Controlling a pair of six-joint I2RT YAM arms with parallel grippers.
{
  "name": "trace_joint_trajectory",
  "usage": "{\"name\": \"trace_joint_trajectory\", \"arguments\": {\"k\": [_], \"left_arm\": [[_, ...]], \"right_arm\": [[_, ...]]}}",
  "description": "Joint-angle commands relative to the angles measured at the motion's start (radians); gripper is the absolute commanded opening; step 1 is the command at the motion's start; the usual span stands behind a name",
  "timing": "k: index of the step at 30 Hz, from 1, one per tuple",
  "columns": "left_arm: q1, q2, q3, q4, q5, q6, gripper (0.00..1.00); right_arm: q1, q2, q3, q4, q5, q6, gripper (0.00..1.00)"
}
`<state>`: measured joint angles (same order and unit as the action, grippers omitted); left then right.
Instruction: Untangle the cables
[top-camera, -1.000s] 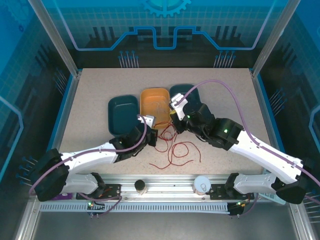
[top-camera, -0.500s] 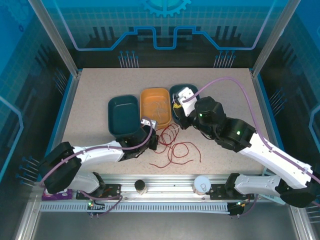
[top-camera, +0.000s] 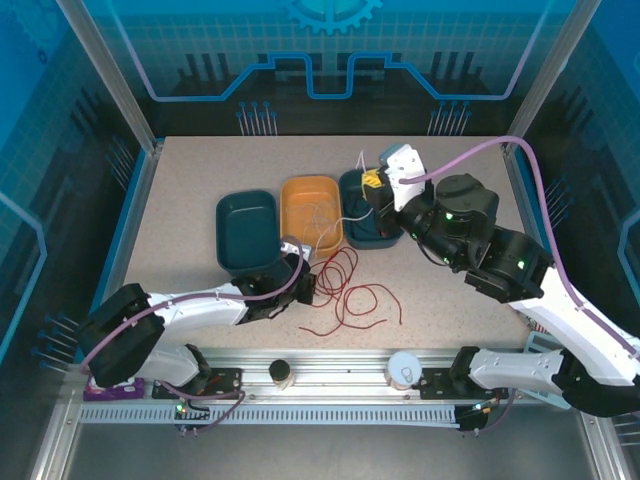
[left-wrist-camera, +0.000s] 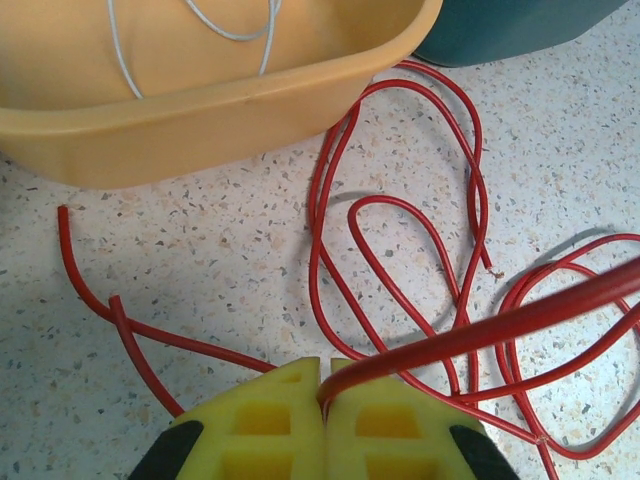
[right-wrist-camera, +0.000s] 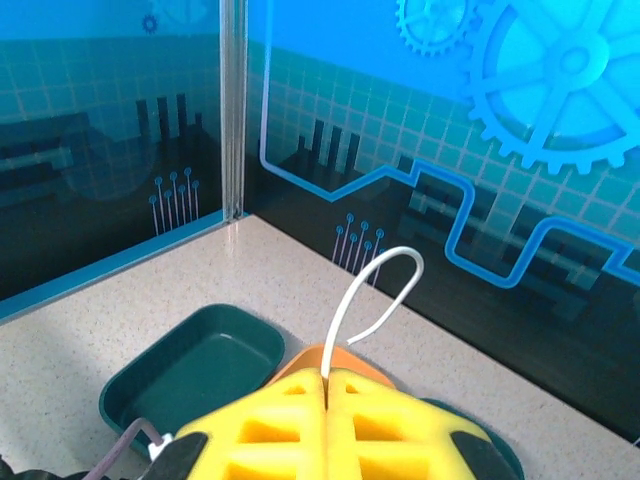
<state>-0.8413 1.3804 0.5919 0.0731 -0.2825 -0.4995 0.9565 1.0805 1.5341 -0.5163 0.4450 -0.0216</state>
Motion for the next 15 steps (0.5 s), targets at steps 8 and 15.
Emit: {"name": "trace_joint_trajectory", "arguments": {"k": [8,15], "left_arm": [[0.005,-0.076,-0.038,0.014,0.016,-0.027,0.02],[0.005,-0.157,-0.063,0.001,0.005,-0.019,0.05]], "right_arm": [[-0.020,0.046,0.079,-0.002,0.105,-0.050,0.04],[-0.158,0.178,0.148,0.019,-0.054,-0.001,0.04]]}}
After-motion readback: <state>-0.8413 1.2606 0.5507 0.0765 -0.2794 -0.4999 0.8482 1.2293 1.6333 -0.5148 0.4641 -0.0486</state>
